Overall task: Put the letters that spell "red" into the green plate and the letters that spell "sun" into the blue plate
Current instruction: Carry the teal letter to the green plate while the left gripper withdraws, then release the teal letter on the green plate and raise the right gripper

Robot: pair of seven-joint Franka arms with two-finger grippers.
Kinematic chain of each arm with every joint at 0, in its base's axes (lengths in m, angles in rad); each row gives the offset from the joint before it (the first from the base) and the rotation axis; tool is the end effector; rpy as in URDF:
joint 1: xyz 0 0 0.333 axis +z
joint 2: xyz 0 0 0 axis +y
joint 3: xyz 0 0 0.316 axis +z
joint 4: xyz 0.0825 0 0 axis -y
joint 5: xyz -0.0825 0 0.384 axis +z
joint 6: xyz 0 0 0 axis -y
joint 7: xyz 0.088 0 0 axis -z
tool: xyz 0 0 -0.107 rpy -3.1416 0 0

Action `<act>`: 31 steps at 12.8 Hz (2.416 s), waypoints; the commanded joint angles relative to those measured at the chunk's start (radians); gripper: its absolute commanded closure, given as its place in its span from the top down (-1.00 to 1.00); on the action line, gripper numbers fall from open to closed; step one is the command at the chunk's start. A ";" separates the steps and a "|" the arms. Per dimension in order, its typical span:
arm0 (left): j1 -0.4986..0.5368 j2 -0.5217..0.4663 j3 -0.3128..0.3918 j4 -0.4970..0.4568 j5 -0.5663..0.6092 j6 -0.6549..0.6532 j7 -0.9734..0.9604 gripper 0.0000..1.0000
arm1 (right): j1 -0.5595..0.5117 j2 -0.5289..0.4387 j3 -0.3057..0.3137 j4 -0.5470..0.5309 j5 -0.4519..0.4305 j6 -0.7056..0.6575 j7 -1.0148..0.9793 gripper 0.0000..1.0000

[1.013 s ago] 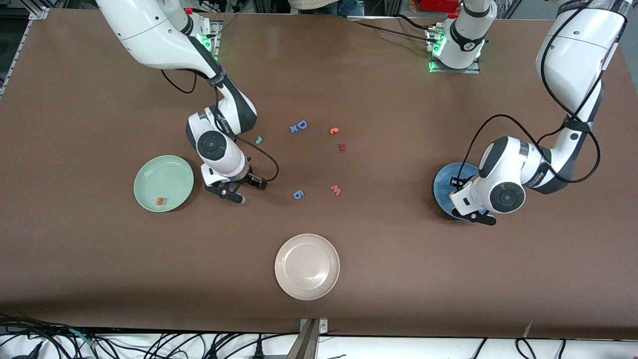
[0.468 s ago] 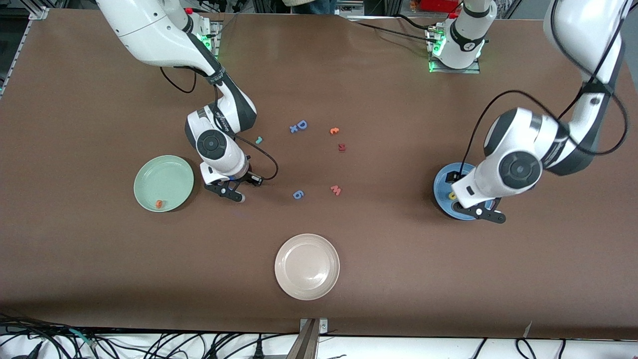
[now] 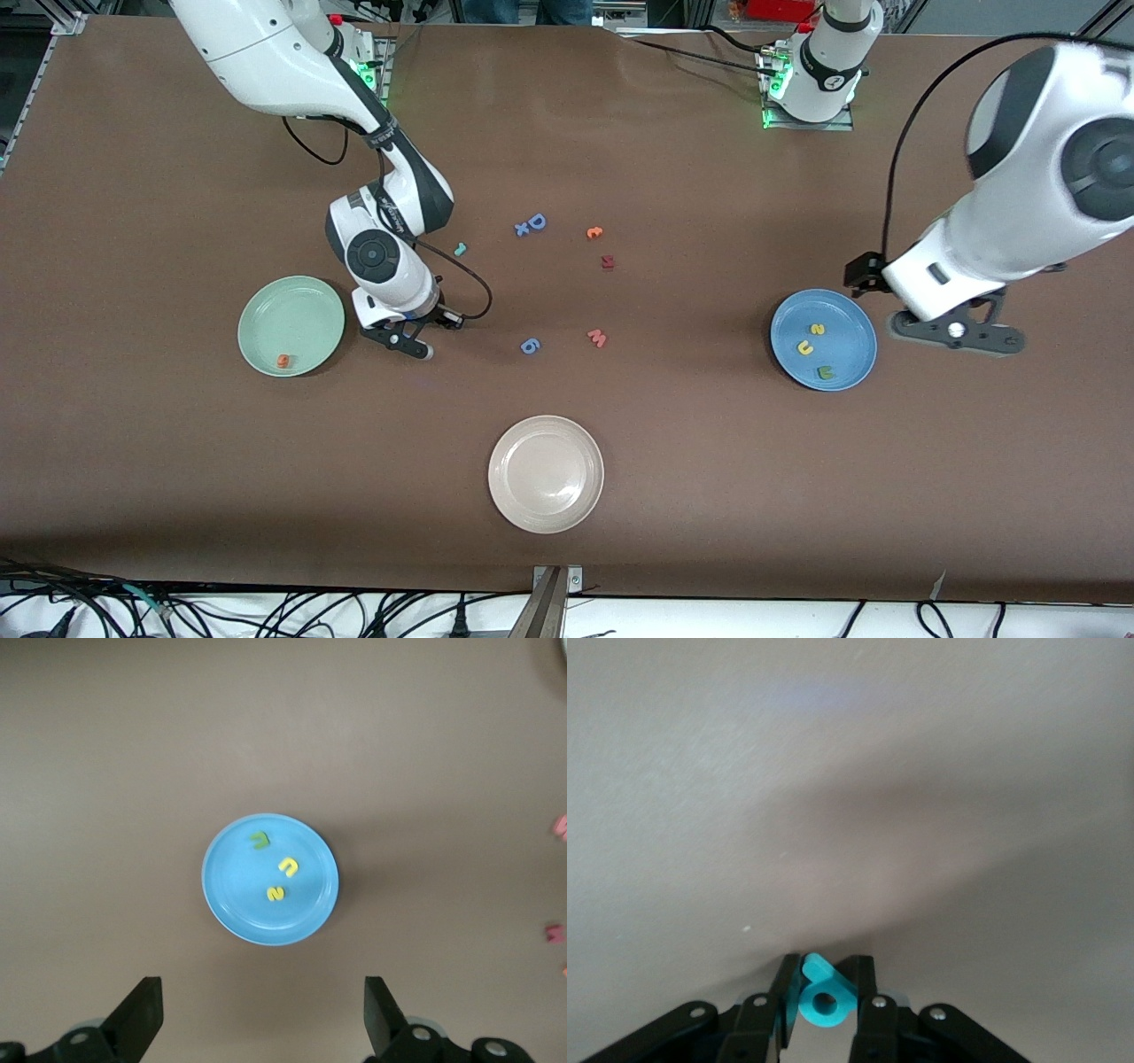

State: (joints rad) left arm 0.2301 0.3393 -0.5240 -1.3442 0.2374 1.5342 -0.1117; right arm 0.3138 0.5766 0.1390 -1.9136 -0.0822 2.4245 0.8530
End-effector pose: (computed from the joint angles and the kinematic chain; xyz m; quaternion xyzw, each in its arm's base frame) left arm 0.6301 -0.1090 0.5465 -0.9944 0.0847 0.0449 0.0444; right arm 0.5602 0.2690 0.1882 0.9837 -0.1773 -0.0306 0.0082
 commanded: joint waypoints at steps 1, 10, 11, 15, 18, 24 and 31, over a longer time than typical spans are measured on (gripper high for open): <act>-0.091 -0.068 0.147 -0.002 -0.027 -0.013 0.004 1.00 | -0.099 -0.142 0.004 -0.041 -0.008 -0.129 -0.150 -0.84; -0.180 -0.401 0.383 -0.329 -0.260 0.092 0.053 1.00 | -0.407 -0.218 0.004 -0.079 -0.048 -0.208 -0.617 -0.48; -0.176 -0.401 0.386 -0.329 -0.263 0.078 0.120 1.00 | -0.407 -0.218 0.004 -0.079 -0.048 -0.209 -0.605 0.40; -0.195 -0.381 0.391 -0.329 -0.259 0.061 0.148 1.00 | -0.392 -0.230 0.005 -0.081 -0.048 -0.211 -0.556 0.82; -0.189 -0.355 0.389 -0.296 -0.257 0.008 0.158 1.00 | -0.305 -0.231 0.004 -0.091 -0.041 -0.197 -0.381 0.82; -0.192 -0.355 0.381 -0.291 -0.218 -0.003 0.161 1.00 | -0.128 -0.204 0.008 -0.126 -0.030 -0.090 0.012 0.82; -0.193 -0.355 0.381 -0.291 -0.218 -0.003 0.161 1.00 | -0.019 -0.167 0.051 -0.213 0.015 0.103 0.290 0.82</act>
State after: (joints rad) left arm 0.0445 -0.0279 -0.1457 -1.6663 -0.0020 1.5547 0.0276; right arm 0.2653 0.4097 0.1807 -2.1183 -0.0836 2.5000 1.0785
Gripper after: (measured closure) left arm 0.000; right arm 0.084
